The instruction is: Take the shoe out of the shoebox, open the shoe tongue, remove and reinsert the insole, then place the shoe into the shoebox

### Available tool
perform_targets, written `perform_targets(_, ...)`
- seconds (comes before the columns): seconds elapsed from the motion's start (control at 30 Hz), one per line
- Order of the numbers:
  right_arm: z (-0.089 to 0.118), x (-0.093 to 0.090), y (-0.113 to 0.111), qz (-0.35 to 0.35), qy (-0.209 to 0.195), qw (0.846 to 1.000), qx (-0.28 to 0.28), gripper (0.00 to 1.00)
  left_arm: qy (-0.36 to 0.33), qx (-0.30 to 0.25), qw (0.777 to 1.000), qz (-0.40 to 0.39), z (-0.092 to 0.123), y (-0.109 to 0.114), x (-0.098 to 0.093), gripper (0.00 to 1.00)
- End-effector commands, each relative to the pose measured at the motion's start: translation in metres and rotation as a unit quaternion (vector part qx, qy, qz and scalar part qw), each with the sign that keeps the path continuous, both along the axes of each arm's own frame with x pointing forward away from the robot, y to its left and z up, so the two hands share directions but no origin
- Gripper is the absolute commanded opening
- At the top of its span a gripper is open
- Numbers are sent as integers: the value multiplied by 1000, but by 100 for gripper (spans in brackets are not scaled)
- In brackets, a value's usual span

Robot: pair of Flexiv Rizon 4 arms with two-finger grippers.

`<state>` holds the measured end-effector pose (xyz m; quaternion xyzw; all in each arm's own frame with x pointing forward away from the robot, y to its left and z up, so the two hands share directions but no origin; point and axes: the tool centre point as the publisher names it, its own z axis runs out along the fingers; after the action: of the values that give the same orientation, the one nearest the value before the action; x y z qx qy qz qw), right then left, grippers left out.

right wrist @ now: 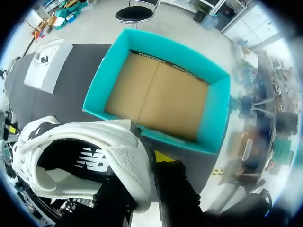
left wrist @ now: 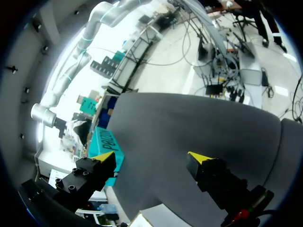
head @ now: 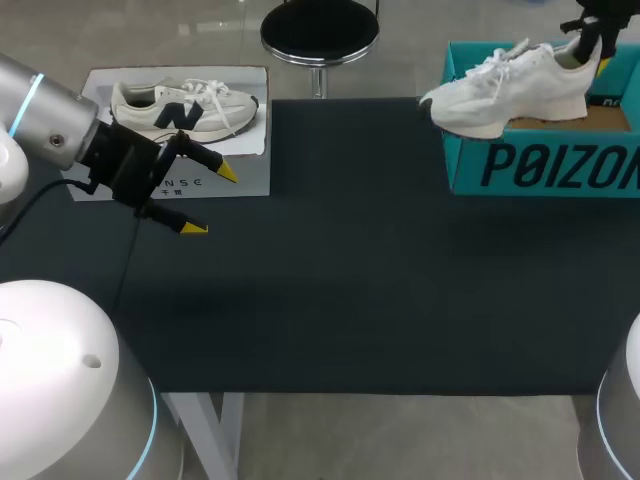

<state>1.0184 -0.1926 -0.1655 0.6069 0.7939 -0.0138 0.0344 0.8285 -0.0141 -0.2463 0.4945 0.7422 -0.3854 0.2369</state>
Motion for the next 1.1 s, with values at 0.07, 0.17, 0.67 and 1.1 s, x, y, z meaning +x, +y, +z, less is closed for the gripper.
perform_targets(0.07,5,25,-12,-30,28,999,-20,0,0,2,1000,0,0,0,0,100)
perform_targets(0.17,0,32,-22,-45,30,998,-31,0,0,2,1000,0,0,0,0,100)
perform_targets(0.67,-34,46,-62,-112,11,992,-47,0,0,2,1000,0,0,0,0,100)
perform_targets(1.1,-49,55,-97,-114,-6,993,-42,0,0,2,1000,0,0,0,0,100)
